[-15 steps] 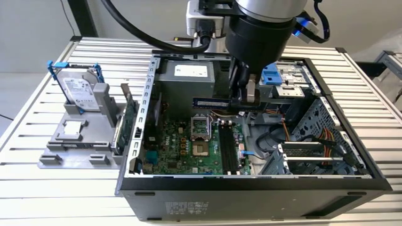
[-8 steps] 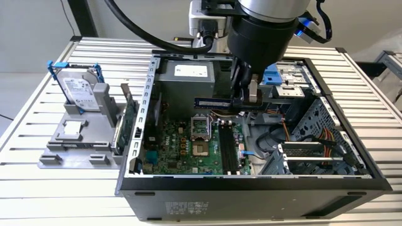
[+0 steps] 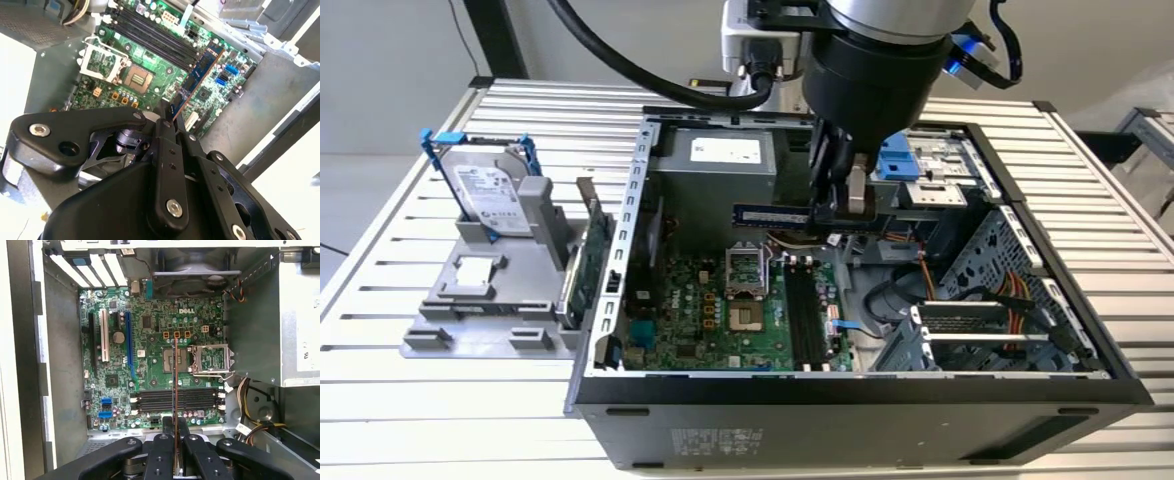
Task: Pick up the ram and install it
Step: 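Insert the ram into the slot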
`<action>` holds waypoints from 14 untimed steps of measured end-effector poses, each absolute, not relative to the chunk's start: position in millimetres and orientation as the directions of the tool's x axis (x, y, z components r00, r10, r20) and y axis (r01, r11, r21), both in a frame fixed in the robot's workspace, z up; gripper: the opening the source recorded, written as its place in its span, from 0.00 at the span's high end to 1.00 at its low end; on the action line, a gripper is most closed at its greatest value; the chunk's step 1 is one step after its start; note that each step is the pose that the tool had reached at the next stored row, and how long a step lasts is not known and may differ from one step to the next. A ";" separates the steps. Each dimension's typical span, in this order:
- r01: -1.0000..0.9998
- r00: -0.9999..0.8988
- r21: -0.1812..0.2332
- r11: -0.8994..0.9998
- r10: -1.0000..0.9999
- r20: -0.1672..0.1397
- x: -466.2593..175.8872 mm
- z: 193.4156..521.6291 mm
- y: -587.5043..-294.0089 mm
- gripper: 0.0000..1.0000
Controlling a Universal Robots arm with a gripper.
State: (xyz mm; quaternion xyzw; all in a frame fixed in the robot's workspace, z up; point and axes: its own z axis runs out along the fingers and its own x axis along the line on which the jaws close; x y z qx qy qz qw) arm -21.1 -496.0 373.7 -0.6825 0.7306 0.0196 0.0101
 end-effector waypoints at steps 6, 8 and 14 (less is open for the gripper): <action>-0.998 -0.068 0.015 0.068 -0.997 -0.041 -18.7 373.6 -479.2 1.00; -0.998 -0.068 0.015 0.068 -0.997 -0.041 -15.3 373.7 -466.6 1.00; -0.998 -0.068 0.015 0.068 -0.997 -0.041 -14.6 373.6 -463.9 1.00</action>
